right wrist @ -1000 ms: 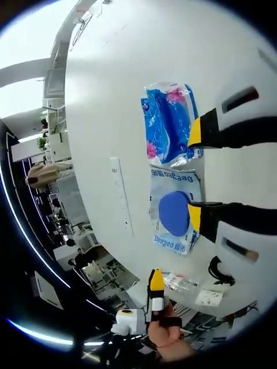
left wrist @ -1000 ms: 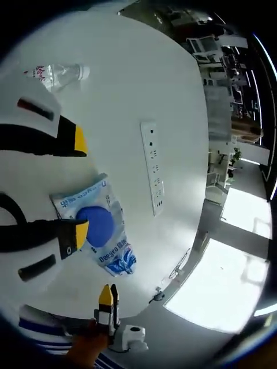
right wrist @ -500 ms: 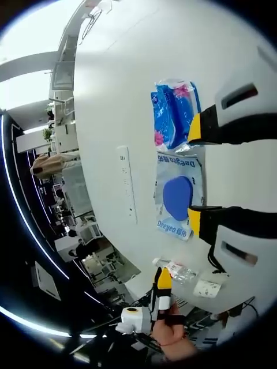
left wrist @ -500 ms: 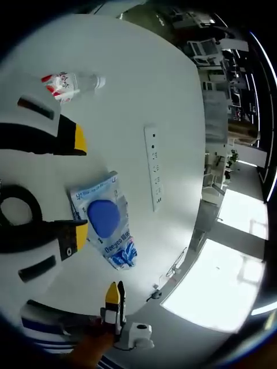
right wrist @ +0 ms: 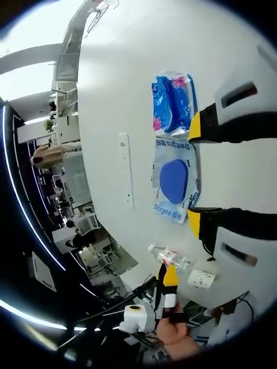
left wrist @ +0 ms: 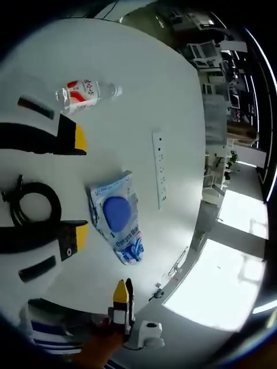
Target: Arrange the tabletop items into an orderly group along one side of the table until the central work area is clear of visible clutter.
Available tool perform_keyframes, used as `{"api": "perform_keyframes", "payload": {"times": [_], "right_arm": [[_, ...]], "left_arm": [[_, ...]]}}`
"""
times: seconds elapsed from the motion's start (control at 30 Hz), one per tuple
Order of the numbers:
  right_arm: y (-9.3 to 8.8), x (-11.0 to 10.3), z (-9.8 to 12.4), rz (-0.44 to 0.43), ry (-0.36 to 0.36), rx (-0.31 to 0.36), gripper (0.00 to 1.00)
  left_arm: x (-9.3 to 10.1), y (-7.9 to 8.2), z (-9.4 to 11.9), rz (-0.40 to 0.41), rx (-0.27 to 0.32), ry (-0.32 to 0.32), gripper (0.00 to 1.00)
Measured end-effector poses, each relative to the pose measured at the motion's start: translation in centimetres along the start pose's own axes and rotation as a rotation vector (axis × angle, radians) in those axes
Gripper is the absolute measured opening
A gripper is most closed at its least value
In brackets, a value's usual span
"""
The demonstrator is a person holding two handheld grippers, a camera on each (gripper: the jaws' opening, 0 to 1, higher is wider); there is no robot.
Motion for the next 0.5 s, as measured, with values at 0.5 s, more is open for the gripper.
{"api": "perform_keyframes", "payload": {"times": [0.5], "right_arm": [[-1.9, -4.4, -1.6, 0.032, 0.089, -0.065, 0.51]], "left_arm": [[-0.2, -3.2, 2.2, -0.023, -0.025, 0.011, 0.45]]}}
Point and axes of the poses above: the point that each gripper's makers call its tool centre point, and the gripper's own axes: z roughly backward along the fingers, x roughly to its right, y roughly out of its top, the point moved 3 cm from there along z, roughly backward along the fingers, and after that the axes turned 14 degrees about y, right-handed, at the moved point
